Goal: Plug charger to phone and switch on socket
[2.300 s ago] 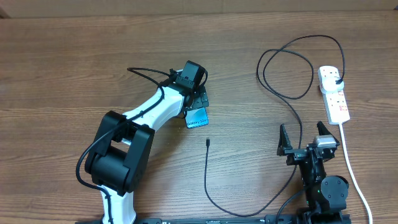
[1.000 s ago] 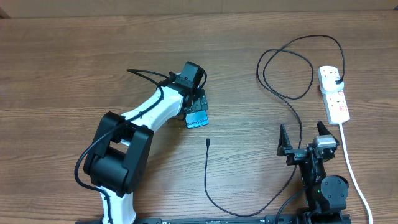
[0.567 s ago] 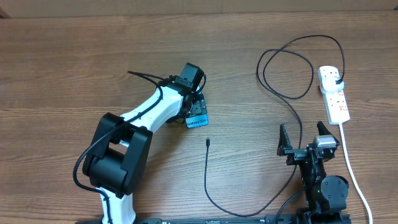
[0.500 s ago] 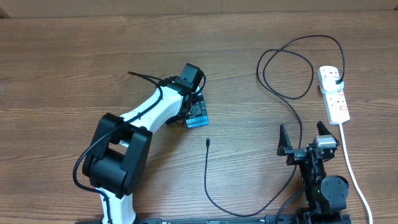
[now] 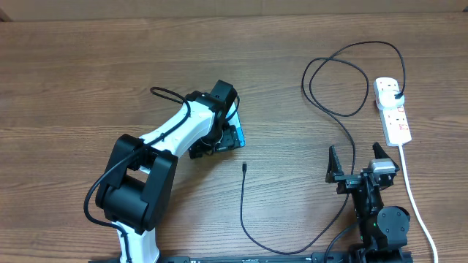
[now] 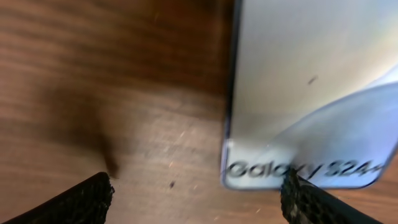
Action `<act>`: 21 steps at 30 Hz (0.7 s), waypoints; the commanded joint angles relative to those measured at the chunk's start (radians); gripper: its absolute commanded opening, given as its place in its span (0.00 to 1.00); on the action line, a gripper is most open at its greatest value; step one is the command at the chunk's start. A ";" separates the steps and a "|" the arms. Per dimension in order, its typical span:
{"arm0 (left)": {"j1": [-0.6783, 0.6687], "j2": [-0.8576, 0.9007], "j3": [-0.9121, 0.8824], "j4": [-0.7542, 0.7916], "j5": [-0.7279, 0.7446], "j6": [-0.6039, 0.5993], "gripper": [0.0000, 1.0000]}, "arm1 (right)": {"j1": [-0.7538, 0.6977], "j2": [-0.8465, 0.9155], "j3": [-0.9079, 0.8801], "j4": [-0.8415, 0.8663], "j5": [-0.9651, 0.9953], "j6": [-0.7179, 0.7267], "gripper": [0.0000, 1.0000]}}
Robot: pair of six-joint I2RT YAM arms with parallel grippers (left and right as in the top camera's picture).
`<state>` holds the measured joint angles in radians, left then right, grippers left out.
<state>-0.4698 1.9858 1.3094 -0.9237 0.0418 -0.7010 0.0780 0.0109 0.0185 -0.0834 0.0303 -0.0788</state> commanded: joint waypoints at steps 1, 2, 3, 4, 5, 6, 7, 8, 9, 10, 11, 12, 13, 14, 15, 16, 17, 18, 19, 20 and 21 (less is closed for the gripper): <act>-0.002 0.055 -0.047 -0.035 -0.062 0.002 0.90 | -0.006 -0.008 -0.011 0.003 0.001 -0.001 1.00; -0.002 0.055 -0.047 -0.042 -0.072 0.003 0.91 | -0.006 -0.008 -0.011 0.003 0.001 -0.001 1.00; -0.002 0.055 -0.047 -0.049 -0.080 0.003 0.91 | -0.006 -0.008 -0.011 0.003 0.001 -0.001 1.00; -0.002 0.055 -0.047 -0.055 -0.089 0.006 0.90 | -0.006 -0.008 -0.011 0.003 0.001 -0.001 1.00; -0.002 0.055 -0.047 -0.061 -0.097 0.006 0.90 | -0.006 -0.008 -0.011 0.003 0.001 -0.001 1.00; -0.002 0.055 -0.047 -0.068 -0.106 0.006 0.90 | -0.006 -0.008 -0.011 0.003 0.001 -0.001 1.00; -0.002 0.055 -0.047 -0.072 -0.109 0.006 0.90 | -0.006 -0.008 -0.011 0.003 0.001 -0.001 1.00; -0.002 0.055 -0.047 -0.075 -0.113 0.006 0.90 | -0.006 -0.008 -0.011 0.003 0.001 -0.001 1.00; -0.002 0.055 -0.047 -0.077 -0.120 0.006 0.90 | -0.006 -0.008 -0.011 0.003 0.001 -0.001 1.00; -0.002 0.055 -0.047 -0.079 -0.127 0.006 0.90 | -0.006 -0.008 -0.011 0.003 0.001 -0.001 1.00; -0.002 0.055 -0.047 -0.079 -0.135 0.006 0.90 | -0.006 -0.008 -0.011 0.003 0.001 -0.001 1.00; -0.002 0.055 -0.047 -0.079 -0.148 0.006 0.89 | -0.006 -0.008 -0.011 0.003 0.001 -0.001 1.00; -0.002 0.055 -0.047 -0.080 -0.159 0.006 0.89 | -0.006 -0.008 -0.011 0.003 0.001 -0.001 1.00; -0.002 0.055 -0.047 -0.081 -0.168 0.006 0.90 | -0.006 -0.008 -0.011 0.003 0.001 -0.001 1.00; -0.002 0.055 -0.047 -0.082 -0.174 0.006 0.90 | -0.006 -0.008 -0.011 0.003 0.001 -0.001 1.00; -0.002 0.055 -0.047 -0.082 -0.173 0.006 0.90 | -0.006 -0.008 -0.011 0.003 0.001 -0.001 1.00; -0.002 0.055 -0.047 -0.082 -0.173 0.006 0.90 | -0.006 -0.008 -0.011 0.003 0.001 -0.001 1.00; -0.002 0.055 -0.047 -0.082 -0.173 0.006 0.91 | -0.006 -0.008 -0.011 0.003 0.001 -0.001 1.00; -0.002 0.055 -0.047 -0.082 -0.173 0.006 0.92 | -0.006 -0.008 -0.011 0.003 0.001 -0.001 1.00; -0.002 0.055 -0.047 -0.082 -0.172 0.006 0.95 | -0.006 -0.008 -0.011 0.003 0.001 -0.001 1.00; -0.002 0.055 -0.047 -0.082 -0.173 0.006 0.96 | -0.006 -0.008 -0.011 0.003 0.001 -0.001 1.00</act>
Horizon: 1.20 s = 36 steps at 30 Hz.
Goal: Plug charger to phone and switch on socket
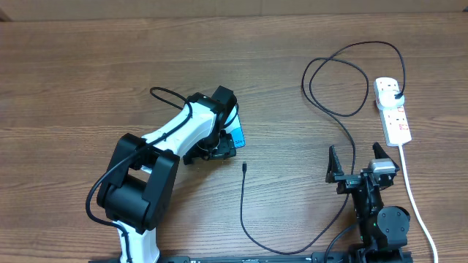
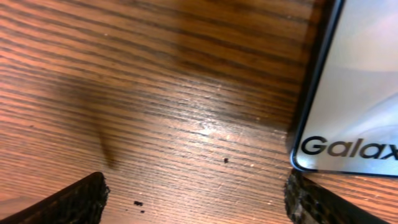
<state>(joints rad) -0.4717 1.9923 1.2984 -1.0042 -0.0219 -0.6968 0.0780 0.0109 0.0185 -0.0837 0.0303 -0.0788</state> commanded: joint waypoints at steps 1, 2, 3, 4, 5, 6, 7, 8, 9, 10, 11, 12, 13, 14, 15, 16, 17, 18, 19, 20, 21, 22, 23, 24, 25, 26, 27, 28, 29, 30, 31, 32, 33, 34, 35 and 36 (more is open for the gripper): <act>0.000 0.048 -0.035 -0.002 -0.109 0.002 1.00 | -0.006 -0.008 -0.011 0.003 0.001 -0.001 1.00; 0.000 0.048 -0.035 -0.002 -0.109 0.002 1.00 | -0.006 -0.008 -0.011 0.003 0.001 -0.001 1.00; 0.000 0.048 -0.035 -0.004 -0.108 0.003 1.00 | -0.006 -0.008 -0.011 0.003 0.001 -0.001 1.00; 0.000 0.048 -0.033 -0.010 -0.109 0.016 0.99 | -0.006 -0.008 -0.011 0.003 0.001 -0.001 1.00; 0.000 0.048 -0.028 -0.016 -0.111 0.044 0.98 | -0.006 -0.008 -0.011 0.003 0.001 -0.001 1.00; 0.001 0.048 -0.014 -0.019 -0.125 0.093 0.98 | -0.006 -0.008 -0.011 0.003 0.001 -0.001 1.00; 0.003 0.048 0.003 -0.027 -0.136 0.137 1.00 | -0.006 -0.008 -0.011 0.003 0.001 -0.001 1.00; 0.007 0.048 0.029 -0.046 -0.146 0.180 1.00 | -0.006 -0.008 -0.011 0.003 0.001 -0.001 1.00; 0.012 0.048 0.061 -0.069 -0.149 0.209 1.00 | -0.006 -0.008 -0.011 0.003 0.001 -0.001 1.00; 0.015 0.048 0.095 -0.097 -0.149 0.217 1.00 | -0.006 -0.008 -0.011 0.003 0.001 -0.001 1.00; 0.020 0.048 0.136 -0.130 -0.149 0.219 1.00 | -0.006 -0.008 -0.011 0.003 0.001 -0.001 1.00; 0.023 0.048 0.171 -0.156 -0.149 0.219 1.00 | -0.006 -0.008 -0.011 0.003 0.001 -0.001 1.00; 0.026 0.048 0.213 -0.185 -0.149 0.219 1.00 | -0.006 -0.008 -0.011 0.003 0.001 -0.001 1.00; 0.028 0.048 0.248 -0.205 -0.147 0.219 1.00 | -0.006 -0.008 -0.011 0.003 0.001 -0.001 1.00; 0.028 0.048 0.282 -0.221 -0.145 0.219 1.00 | -0.006 -0.008 -0.011 0.003 0.001 -0.001 1.00; 0.028 0.048 0.307 -0.229 -0.137 0.219 1.00 | -0.006 -0.008 -0.011 0.003 0.001 -0.001 1.00; 0.028 0.048 0.332 -0.234 -0.118 0.219 1.00 | -0.006 -0.008 -0.011 0.003 0.001 -0.001 1.00; 0.028 0.048 0.348 -0.233 -0.093 0.219 1.00 | -0.006 -0.008 -0.011 0.003 0.001 -0.001 1.00; 0.028 0.048 0.354 -0.228 -0.068 0.219 1.00 | -0.006 -0.008 -0.011 0.003 0.001 -0.001 1.00; 0.027 0.048 0.355 -0.218 -0.038 0.219 1.00 | -0.006 -0.008 -0.011 0.003 0.001 -0.001 1.00; 0.026 0.048 0.355 -0.212 -0.018 0.219 1.00 | -0.006 -0.008 -0.011 0.003 0.001 -0.001 1.00; 0.026 0.048 0.352 -0.205 -0.002 0.218 1.00 | -0.006 -0.008 -0.011 0.003 0.001 -0.001 1.00; 0.026 0.048 0.347 -0.200 0.006 0.218 1.00 | -0.006 -0.008 -0.011 0.003 0.001 -0.001 1.00; 0.024 0.048 0.340 -0.195 0.013 0.218 1.00 | -0.006 -0.008 -0.011 0.003 0.001 -0.001 1.00; 0.021 0.048 0.333 -0.191 0.015 0.217 1.00 | -0.006 -0.008 -0.011 0.003 0.001 -0.001 1.00; 0.019 0.048 0.323 -0.184 0.015 0.214 1.00 | -0.006 -0.008 -0.011 0.003 0.001 -0.001 1.00; 0.016 0.048 0.307 -0.173 0.015 0.208 1.00 | -0.006 -0.008 -0.011 0.003 0.001 -0.001 1.00; 0.012 0.048 0.288 -0.160 0.015 0.203 1.00 | -0.006 -0.008 -0.011 0.003 0.001 -0.001 1.00; 0.009 0.048 0.274 -0.149 0.015 0.203 1.00 | -0.006 -0.008 -0.011 0.003 0.001 -0.001 1.00; 0.005 0.048 0.249 -0.129 0.016 0.203 1.00 | -0.006 -0.008 -0.011 0.003 0.001 -0.001 1.00; 0.002 0.048 0.227 -0.110 0.016 0.203 1.00 | -0.006 -0.008 -0.011 0.003 0.001 -0.001 1.00; -0.002 0.048 0.203 -0.089 0.016 0.203 1.00 | -0.006 -0.008 -0.011 0.003 0.001 -0.001 1.00; -0.006 0.048 0.181 -0.069 0.016 0.203 1.00 | -0.006 -0.008 -0.011 0.003 0.001 -0.001 1.00; -0.010 0.048 0.155 -0.043 0.016 0.203 1.00 | -0.006 -0.008 -0.011 0.003 0.001 -0.001 1.00; -0.013 0.048 0.134 -0.019 0.015 0.203 1.00 | -0.006 -0.008 -0.011 0.003 0.001 -0.001 1.00; -0.016 0.048 0.111 0.006 0.015 0.203 1.00 | -0.006 -0.008 -0.011 0.003 0.001 -0.001 1.00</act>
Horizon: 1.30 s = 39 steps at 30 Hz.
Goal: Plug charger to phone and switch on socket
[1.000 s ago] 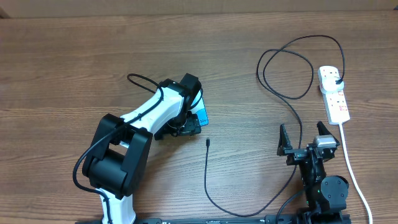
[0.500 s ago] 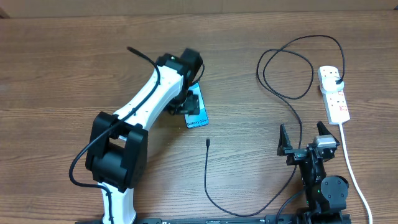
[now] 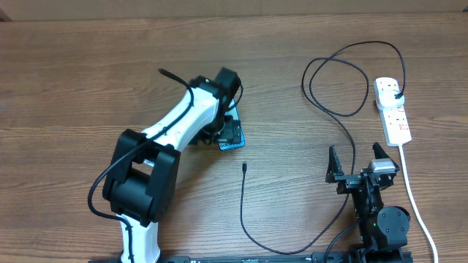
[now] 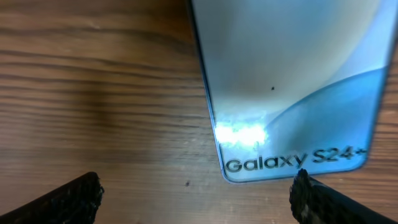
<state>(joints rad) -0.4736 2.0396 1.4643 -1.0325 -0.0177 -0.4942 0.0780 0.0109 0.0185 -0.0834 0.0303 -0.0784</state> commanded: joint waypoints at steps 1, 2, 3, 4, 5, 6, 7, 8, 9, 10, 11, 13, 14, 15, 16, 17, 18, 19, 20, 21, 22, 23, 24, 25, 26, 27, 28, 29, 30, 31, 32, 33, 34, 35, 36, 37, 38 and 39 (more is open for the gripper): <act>-0.016 0.001 -0.074 0.060 0.013 0.000 1.00 | -0.006 -0.008 -0.011 0.003 0.001 -0.002 1.00; -0.018 0.001 -0.094 0.087 0.018 0.000 1.00 | -0.006 -0.008 -0.011 0.003 0.001 -0.002 1.00; -0.019 0.001 -0.105 0.103 0.022 -0.003 1.00 | -0.006 -0.008 -0.011 0.003 0.001 -0.002 1.00; -0.019 0.001 -0.109 0.106 0.023 -0.005 1.00 | -0.006 -0.008 -0.011 0.003 0.001 -0.002 1.00; -0.019 0.001 -0.109 0.106 0.022 -0.007 1.00 | -0.006 -0.008 -0.011 0.003 0.001 -0.002 1.00; -0.019 0.000 -0.104 0.104 0.021 -0.007 1.00 | -0.006 -0.008 -0.011 0.003 0.001 -0.002 1.00; -0.018 -0.002 -0.089 0.091 0.021 -0.007 1.00 | -0.006 -0.008 -0.011 0.003 0.001 -0.002 1.00; -0.014 -0.002 -0.070 0.076 0.017 -0.006 1.00 | -0.006 -0.008 -0.011 0.003 0.001 -0.002 1.00; -0.010 -0.002 -0.038 0.050 0.014 -0.006 1.00 | -0.006 -0.008 -0.011 0.003 0.001 -0.002 1.00; -0.006 -0.002 -0.009 0.030 0.014 -0.007 1.00 | -0.006 -0.008 -0.011 0.003 0.001 -0.002 1.00; -0.004 -0.002 0.021 0.008 0.014 -0.007 1.00 | -0.006 -0.008 -0.011 0.003 0.001 -0.002 1.00; -0.002 -0.002 0.086 -0.026 0.014 -0.007 1.00 | -0.006 -0.008 -0.011 0.003 0.001 -0.002 1.00; -0.002 -0.002 0.124 -0.041 0.014 -0.007 1.00 | -0.006 -0.008 -0.011 0.003 0.001 -0.002 1.00; -0.002 -0.002 0.145 -0.044 0.014 -0.007 1.00 | -0.006 -0.008 -0.011 0.003 0.001 -0.002 1.00; -0.002 -0.002 0.167 -0.043 0.015 -0.008 1.00 | -0.006 -0.008 -0.011 0.003 0.001 -0.002 1.00; -0.002 -0.002 0.184 -0.038 0.014 -0.015 1.00 | -0.006 -0.008 -0.011 0.003 0.001 -0.002 1.00; -0.003 -0.002 0.192 -0.028 0.014 -0.029 1.00 | -0.006 -0.008 -0.011 0.003 0.001 -0.002 1.00; -0.003 -0.002 0.194 -0.010 0.014 -0.042 1.00 | -0.006 -0.008 -0.011 0.003 0.001 -0.002 1.00; -0.003 -0.001 0.193 0.014 0.007 -0.050 1.00 | -0.006 -0.008 -0.011 0.003 0.001 -0.002 1.00; -0.003 0.002 0.193 0.029 -0.005 -0.053 1.00 | -0.006 -0.008 -0.011 0.003 0.001 -0.002 1.00; -0.003 0.006 0.192 0.050 -0.030 -0.059 1.00 | -0.006 -0.008 -0.011 0.003 0.001 -0.002 1.00; -0.003 0.011 0.192 0.066 -0.060 -0.073 1.00 | -0.006 -0.008 -0.011 0.003 0.001 -0.002 1.00; -0.003 0.016 0.192 0.080 -0.079 -0.084 1.00 | -0.006 -0.008 -0.011 0.003 0.001 -0.002 1.00; -0.003 0.023 0.192 0.094 -0.092 -0.090 1.00 | -0.006 -0.008 -0.011 0.003 0.001 -0.002 1.00; -0.003 0.033 0.192 0.111 -0.098 -0.089 1.00 | -0.006 -0.008 -0.011 0.003 0.001 -0.002 1.00; -0.003 0.046 0.192 0.126 -0.097 -0.089 1.00 | -0.006 -0.008 -0.011 0.003 0.001 -0.002 1.00; -0.004 0.057 0.192 0.137 -0.097 -0.089 1.00 | -0.006 -0.008 -0.011 0.003 0.001 -0.001 1.00; -0.004 0.075 0.192 0.146 -0.097 -0.089 1.00 | -0.006 -0.008 -0.011 0.003 0.001 -0.002 1.00; -0.004 0.089 0.192 0.150 -0.098 -0.089 1.00 | -0.006 -0.008 -0.011 0.003 0.001 -0.002 1.00; -0.004 0.108 0.192 0.151 -0.098 -0.089 1.00 | -0.006 -0.008 -0.011 0.003 0.001 -0.002 1.00; -0.004 0.124 0.192 0.151 -0.097 -0.089 1.00 | -0.006 -0.008 -0.011 0.003 0.001 -0.002 1.00; -0.004 0.146 0.192 0.151 -0.097 -0.089 1.00 | -0.006 -0.008 -0.011 0.003 0.001 -0.002 1.00; -0.004 0.161 0.192 0.150 -0.097 -0.089 1.00 | -0.006 -0.008 -0.011 0.003 0.001 -0.002 1.00; -0.004 0.176 0.192 0.150 -0.097 -0.089 1.00 | -0.006 -0.008 -0.011 0.003 0.001 -0.002 1.00; -0.004 0.192 0.192 0.150 -0.097 -0.089 1.00 | -0.006 -0.008 -0.011 0.003 0.001 -0.002 1.00; -0.004 0.203 0.192 0.149 -0.096 -0.089 1.00 | -0.006 -0.008 -0.011 0.003 0.001 -0.002 1.00; -0.004 0.216 0.192 0.146 -0.093 -0.089 1.00 | -0.006 -0.008 -0.011 0.003 0.001 -0.002 1.00; -0.004 0.226 0.192 0.143 -0.092 -0.089 1.00 | -0.006 -0.008 -0.011 0.003 0.001 -0.002 1.00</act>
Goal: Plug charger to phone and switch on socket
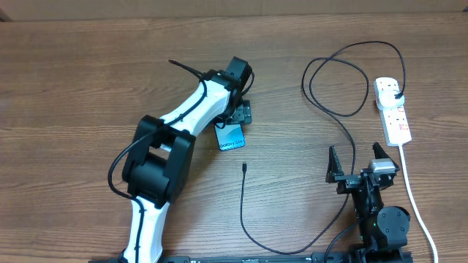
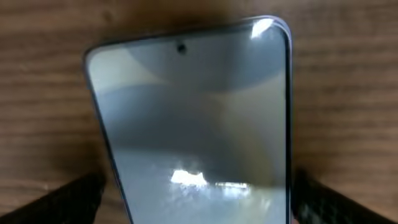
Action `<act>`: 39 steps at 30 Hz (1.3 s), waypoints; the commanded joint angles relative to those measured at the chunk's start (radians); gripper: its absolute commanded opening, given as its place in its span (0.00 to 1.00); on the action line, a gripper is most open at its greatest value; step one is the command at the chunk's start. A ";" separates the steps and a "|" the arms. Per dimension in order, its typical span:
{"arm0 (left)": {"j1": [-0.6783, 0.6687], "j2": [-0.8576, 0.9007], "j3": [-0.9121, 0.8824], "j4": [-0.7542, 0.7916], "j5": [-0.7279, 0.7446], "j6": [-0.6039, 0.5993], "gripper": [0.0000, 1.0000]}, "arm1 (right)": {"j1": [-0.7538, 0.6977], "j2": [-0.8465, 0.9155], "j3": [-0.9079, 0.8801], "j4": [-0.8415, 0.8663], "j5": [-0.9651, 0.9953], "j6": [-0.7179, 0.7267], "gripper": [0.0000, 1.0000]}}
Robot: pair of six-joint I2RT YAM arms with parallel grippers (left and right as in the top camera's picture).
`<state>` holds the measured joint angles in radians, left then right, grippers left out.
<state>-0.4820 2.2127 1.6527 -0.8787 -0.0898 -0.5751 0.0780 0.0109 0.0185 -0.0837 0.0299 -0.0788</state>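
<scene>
The phone point(image 1: 231, 136) lies face up on the wooden table point(image 1: 88, 88); only its lower end, with a blue label, shows past my left gripper point(image 1: 239, 115). In the left wrist view the phone point(image 2: 199, 112) fills the frame, its camera-hole end away from me. My left gripper point(image 2: 199, 208) is open, one finger on each side of the phone with a little gap. The black charger cable point(image 1: 243, 208) ends in a free plug tip point(image 1: 244, 167) just below the phone. Its other end goes into the white power strip point(image 1: 393, 109). My right gripper point(image 1: 358, 166) stands open, holding nothing.
The cable loops widely point(image 1: 336, 80) between the phone area and the power strip. The strip's white lead point(image 1: 413, 197) runs down the right side past the right arm's base point(image 1: 380, 219).
My left gripper has moved toward the far side and turned. The wrist view showed the phone's labelled end off to the right; now its camera-hole end sits centred between the open fingers. The right arm is unchanged.
My left gripper hovered open low beside the phone's labelled end, first with the phone at the right, then nearly out of frame, then back in view. Now it is open astride the phone. Cable, power strip and right arm stayed put throughout.
</scene>
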 commanded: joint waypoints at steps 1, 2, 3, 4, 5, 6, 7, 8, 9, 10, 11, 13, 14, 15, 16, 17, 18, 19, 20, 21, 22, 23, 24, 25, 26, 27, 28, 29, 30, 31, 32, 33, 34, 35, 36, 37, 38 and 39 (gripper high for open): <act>0.005 0.058 0.003 -0.014 -0.018 -0.008 1.00 | -0.006 -0.008 -0.011 0.003 0.002 -0.001 1.00; 0.005 0.066 0.003 -0.017 -0.017 -0.008 1.00 | -0.006 -0.008 -0.011 0.003 0.001 -0.001 1.00; 0.005 0.067 0.003 -0.023 -0.016 -0.008 1.00 | -0.006 -0.008 -0.011 0.003 0.002 -0.001 1.00; 0.005 0.072 0.003 -0.028 -0.017 -0.008 1.00 | -0.006 -0.008 -0.011 0.003 0.002 -0.001 1.00; 0.005 0.073 0.003 -0.035 -0.017 -0.008 1.00 | -0.006 -0.008 -0.011 0.003 0.002 -0.001 1.00; 0.005 0.073 0.003 -0.042 -0.017 -0.008 1.00 | -0.006 -0.008 -0.011 0.003 0.002 -0.001 1.00; 0.005 0.073 0.003 -0.049 -0.017 -0.008 1.00 | -0.006 -0.008 -0.011 0.003 0.002 -0.001 1.00; 0.005 0.073 0.003 -0.054 -0.017 -0.008 1.00 | -0.006 -0.008 -0.011 0.003 0.002 -0.001 1.00; 0.005 0.073 0.003 -0.058 -0.017 -0.008 1.00 | -0.006 -0.008 -0.011 0.003 0.002 -0.001 1.00; 0.005 0.073 0.003 -0.062 -0.017 -0.008 1.00 | -0.006 -0.008 -0.011 0.003 0.002 -0.001 1.00; 0.005 0.073 0.002 -0.066 -0.017 -0.008 1.00 | -0.006 -0.008 -0.011 0.003 0.002 -0.001 1.00; 0.003 0.073 -0.002 -0.067 -0.013 -0.008 1.00 | -0.006 -0.008 -0.011 0.003 0.002 -0.001 1.00; 0.003 0.073 -0.005 -0.071 -0.008 -0.008 1.00 | -0.006 -0.008 -0.011 0.003 0.002 -0.001 1.00; 0.003 0.073 -0.009 -0.072 -0.003 -0.008 1.00 | -0.006 -0.008 -0.011 0.003 0.002 -0.001 1.00; 0.003 0.073 -0.014 -0.072 0.002 -0.008 1.00 | -0.006 -0.008 -0.011 0.003 0.002 -0.001 1.00; 0.003 0.073 -0.020 -0.071 0.008 -0.008 1.00 | -0.006 -0.008 -0.011 0.003 0.002 -0.001 1.00; 0.003 0.073 -0.026 -0.069 0.014 -0.008 1.00 | -0.006 -0.008 -0.011 0.003 0.002 -0.001 1.00; 0.003 0.073 -0.035 -0.063 0.014 -0.008 1.00 | -0.006 -0.008 -0.011 0.003 0.002 -0.001 1.00; 0.003 0.073 -0.044 -0.058 0.014 -0.008 1.00 | -0.006 -0.008 -0.011 0.003 0.002 -0.001 1.00; 0.003 0.073 -0.052 -0.053 0.016 -0.009 1.00 | -0.006 -0.008 -0.011 0.003 0.002 -0.001 1.00; 0.003 0.073 -0.063 -0.045 0.023 -0.008 0.99 | -0.006 -0.008 -0.011 0.003 0.002 -0.001 1.00; 0.003 0.073 -0.076 -0.036 0.033 -0.008 1.00 | -0.006 -0.008 -0.011 0.003 0.002 -0.001 1.00; 0.003 0.073 -0.087 -0.029 0.043 -0.008 1.00 | -0.006 -0.008 -0.011 0.003 0.002 -0.001 1.00; 0.003 0.073 -0.100 -0.023 0.056 -0.008 1.00 | -0.006 -0.008 -0.011 0.003 0.002 -0.001 1.00; 0.003 0.073 -0.110 -0.019 0.069 -0.009 1.00 | -0.006 -0.008 -0.011 0.003 0.002 -0.001 1.00; 0.003 0.073 -0.120 -0.018 0.090 -0.008 1.00 | -0.006 -0.008 -0.011 0.003 0.002 -0.001 1.00; 0.003 0.073 -0.127 -0.018 0.113 -0.008 1.00 | -0.006 -0.008 -0.011 0.003 0.002 -0.001 1.00; 0.003 0.073 -0.133 -0.024 0.143 -0.008 1.00 | -0.006 -0.008 -0.011 0.003 0.002 -0.001 1.00; 0.003 0.073 -0.137 -0.029 0.162 -0.008 1.00 | -0.006 -0.008 -0.011 0.003 0.002 -0.001 1.00; 0.003 0.073 -0.143 -0.034 0.182 -0.008 1.00 | -0.006 -0.008 -0.011 0.003 0.002 -0.001 1.00; 0.002 0.073 -0.149 -0.040 0.198 -0.008 1.00 | -0.006 -0.008 -0.011 0.003 0.002 -0.001 1.00; 0.000 0.073 -0.156 -0.046 0.214 -0.008 1.00 | -0.006 -0.008 -0.011 0.003 0.002 -0.001 1.00; -0.001 0.073 -0.163 -0.050 0.219 -0.008 1.00 | -0.006 -0.008 -0.011 0.003 0.002 -0.001 1.00; -0.003 0.073 -0.168 -0.055 0.223 -0.009 1.00 | -0.006 -0.008 -0.011 0.003 0.002 -0.001 1.00; -0.004 0.073 -0.173 -0.060 0.229 -0.008 1.00 | -0.006 -0.008 -0.011 0.003 0.002 -0.001 1.00; -0.006 0.073 -0.180 -0.064 0.240 -0.008 1.00 | -0.006 -0.008 -0.011 0.003 0.002 -0.001 1.00; -0.008 0.073 -0.187 -0.071 0.249 -0.008 1.00 | -0.006 -0.008 -0.011 0.003 0.001 -0.001 1.00; -0.010 0.073 -0.192 -0.076 0.253 -0.008 0.99 | -0.006 -0.008 -0.011 0.003 0.002 -0.001 1.00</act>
<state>-0.4786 2.1696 1.5589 -0.9398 -0.0086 -0.5732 0.0780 0.0109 0.0185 -0.0837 0.0299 -0.0784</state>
